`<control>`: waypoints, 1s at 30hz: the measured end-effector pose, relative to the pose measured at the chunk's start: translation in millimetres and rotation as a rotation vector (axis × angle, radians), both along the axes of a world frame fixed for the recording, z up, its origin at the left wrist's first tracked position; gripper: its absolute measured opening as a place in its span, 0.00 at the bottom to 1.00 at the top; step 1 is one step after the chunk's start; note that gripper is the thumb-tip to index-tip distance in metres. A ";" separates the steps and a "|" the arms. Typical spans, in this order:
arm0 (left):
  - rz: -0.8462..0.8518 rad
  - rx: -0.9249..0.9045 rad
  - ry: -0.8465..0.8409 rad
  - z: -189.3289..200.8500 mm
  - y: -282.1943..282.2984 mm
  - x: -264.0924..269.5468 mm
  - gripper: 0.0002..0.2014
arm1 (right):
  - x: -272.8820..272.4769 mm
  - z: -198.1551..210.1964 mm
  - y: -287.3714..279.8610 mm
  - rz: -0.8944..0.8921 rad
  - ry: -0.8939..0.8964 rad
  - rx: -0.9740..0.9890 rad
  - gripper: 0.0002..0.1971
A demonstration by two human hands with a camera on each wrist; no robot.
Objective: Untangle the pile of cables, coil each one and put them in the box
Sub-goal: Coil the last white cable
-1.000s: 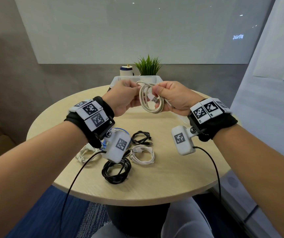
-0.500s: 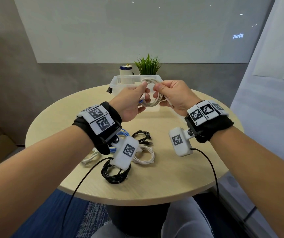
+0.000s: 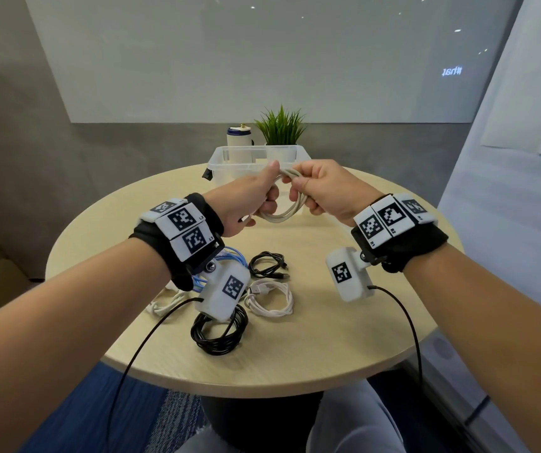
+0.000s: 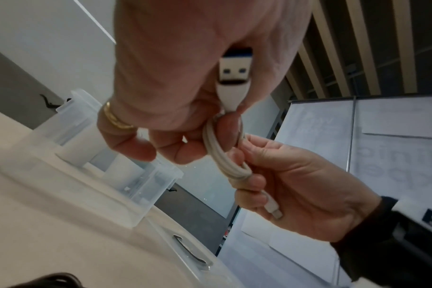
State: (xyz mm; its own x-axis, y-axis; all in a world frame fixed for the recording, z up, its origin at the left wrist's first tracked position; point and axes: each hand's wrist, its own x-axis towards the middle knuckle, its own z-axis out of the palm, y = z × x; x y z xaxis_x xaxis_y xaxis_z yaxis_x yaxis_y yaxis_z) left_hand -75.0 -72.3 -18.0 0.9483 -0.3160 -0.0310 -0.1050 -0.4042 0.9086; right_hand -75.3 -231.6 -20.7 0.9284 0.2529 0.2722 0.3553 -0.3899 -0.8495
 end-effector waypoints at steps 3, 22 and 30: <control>-0.018 -0.005 -0.065 -3.7 -0.8 1.6 0.21 | -3.3 0.8 5.3 0.019 0.091 0.016 0.11; 0.145 -0.074 -0.329 -9.5 4.0 4.0 0.17 | 0.3 9.3 -0.3 -0.274 -0.127 -0.299 0.16; 0.137 0.231 -0.458 -6.2 -1.6 -3.2 0.14 | -0.7 4.1 6.2 -0.279 -0.116 -0.302 0.15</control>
State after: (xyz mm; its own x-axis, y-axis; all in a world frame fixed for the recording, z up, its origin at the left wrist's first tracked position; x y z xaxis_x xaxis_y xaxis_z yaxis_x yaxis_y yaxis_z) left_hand -78.2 -73.9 -24.1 0.9132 -0.2219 0.3418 -0.4021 -0.6266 0.6676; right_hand -76.1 -225.4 -16.6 0.9400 0.0805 0.3315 0.2875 -0.7101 -0.6427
